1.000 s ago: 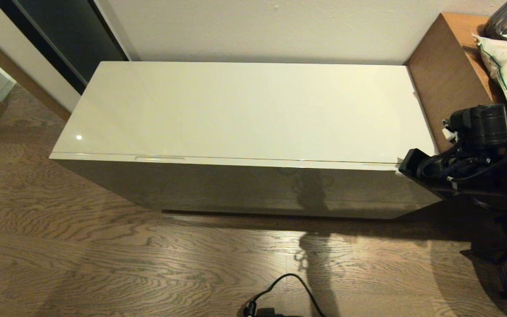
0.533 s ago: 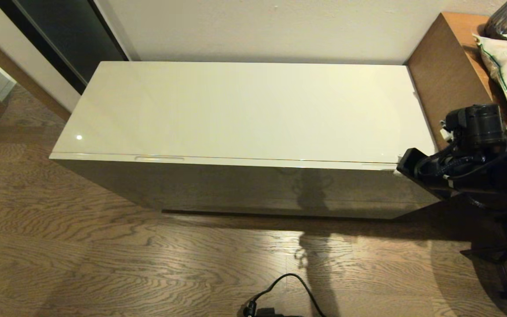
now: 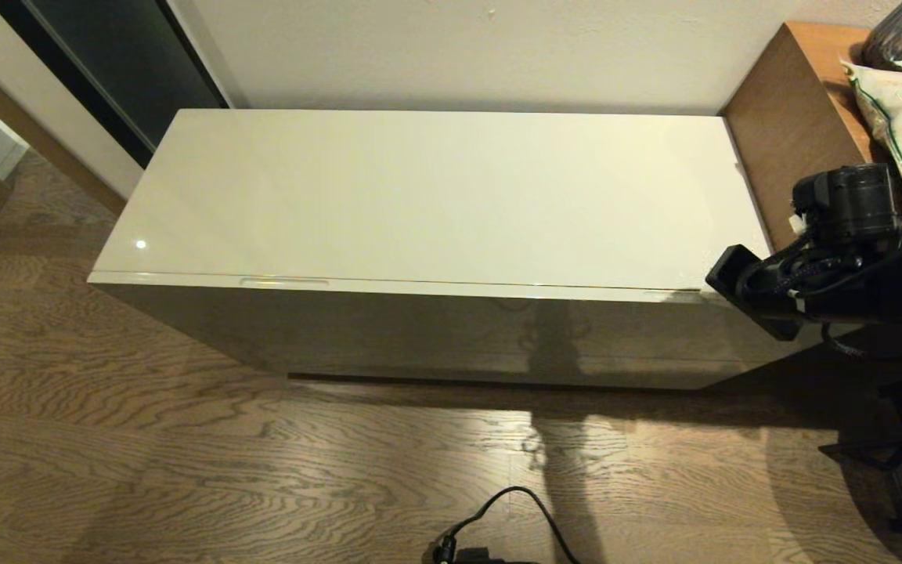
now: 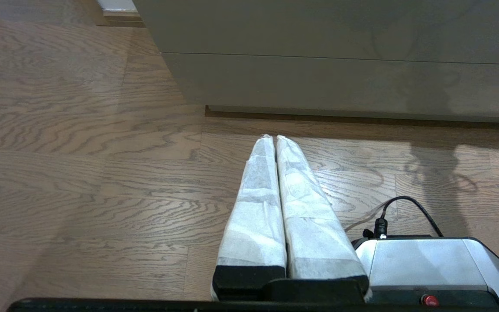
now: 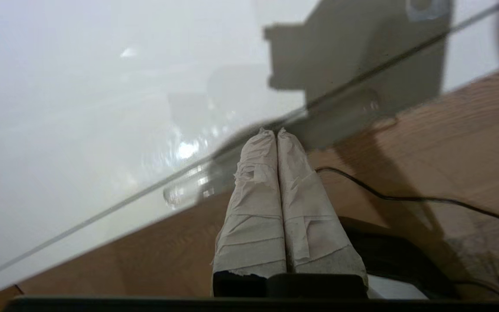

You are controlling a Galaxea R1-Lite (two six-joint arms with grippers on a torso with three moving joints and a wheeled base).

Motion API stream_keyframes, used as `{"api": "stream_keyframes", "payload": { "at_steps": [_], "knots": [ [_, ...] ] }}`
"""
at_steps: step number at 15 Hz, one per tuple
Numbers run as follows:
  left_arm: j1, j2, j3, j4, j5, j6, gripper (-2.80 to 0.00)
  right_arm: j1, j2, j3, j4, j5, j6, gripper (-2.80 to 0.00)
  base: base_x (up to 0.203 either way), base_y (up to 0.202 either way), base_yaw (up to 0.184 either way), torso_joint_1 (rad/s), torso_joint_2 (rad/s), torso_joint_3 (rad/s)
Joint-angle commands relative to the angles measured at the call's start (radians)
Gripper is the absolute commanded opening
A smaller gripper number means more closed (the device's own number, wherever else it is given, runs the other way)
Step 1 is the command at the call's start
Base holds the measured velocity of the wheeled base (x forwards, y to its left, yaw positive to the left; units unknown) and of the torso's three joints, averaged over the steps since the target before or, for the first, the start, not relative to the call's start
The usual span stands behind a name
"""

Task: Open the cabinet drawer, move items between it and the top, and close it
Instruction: Open the drawer

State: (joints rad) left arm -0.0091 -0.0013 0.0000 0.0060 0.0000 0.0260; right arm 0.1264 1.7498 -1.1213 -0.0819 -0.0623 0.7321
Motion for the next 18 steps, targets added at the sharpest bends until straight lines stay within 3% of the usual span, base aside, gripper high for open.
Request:
{"api": "stream_keyframes", "payload": {
  "at_steps": [1,8,18],
  "knots": [
    [0.000,0.001,0.000,0.000,0.000,0.000,-2.80,-0.002,0.043,-0.005,-0.026,-0.001,0.011,-2.80,0.000,0.000,0.000,0.000,0.00,0.000],
    [0.000,0.001,0.000,0.000,0.000,0.000,-2.80,-0.001,0.071,-0.008,-0.023,0.001,0.041,-2.80,0.000,0.000,0.000,0.000,0.00,0.000],
    [0.000,0.001,0.000,0.000,0.000,0.000,-2.80,-0.001,0.065,0.280,-0.035,0.040,0.016,-2.80,0.000,0.000,0.000,0.000,0.00,0.000]
  ]
}}
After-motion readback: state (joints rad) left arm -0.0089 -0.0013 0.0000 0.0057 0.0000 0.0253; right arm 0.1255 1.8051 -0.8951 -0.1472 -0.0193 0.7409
